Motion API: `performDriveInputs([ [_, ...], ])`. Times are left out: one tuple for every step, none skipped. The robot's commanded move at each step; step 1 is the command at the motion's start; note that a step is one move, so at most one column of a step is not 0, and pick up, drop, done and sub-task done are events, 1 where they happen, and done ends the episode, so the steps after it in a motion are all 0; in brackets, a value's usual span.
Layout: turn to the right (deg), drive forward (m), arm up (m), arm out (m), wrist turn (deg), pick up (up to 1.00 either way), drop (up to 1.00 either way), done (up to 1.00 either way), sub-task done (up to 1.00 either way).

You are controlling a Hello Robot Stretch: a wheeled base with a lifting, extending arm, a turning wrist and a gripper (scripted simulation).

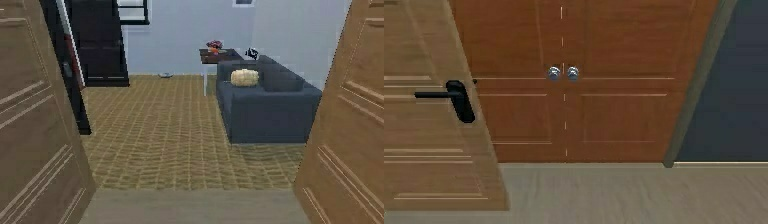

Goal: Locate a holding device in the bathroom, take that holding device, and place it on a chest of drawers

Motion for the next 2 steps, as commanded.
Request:
performDriveInputs([
  [0.0, 0.15, 0.00, 0.00, 0.0, 0.00, 0.00, 0.00, 0.00],
  [-3.0, 0.00, 0.00, 0.00, 0.0, 0.00, 0.00, 0.00, 0.00],
])
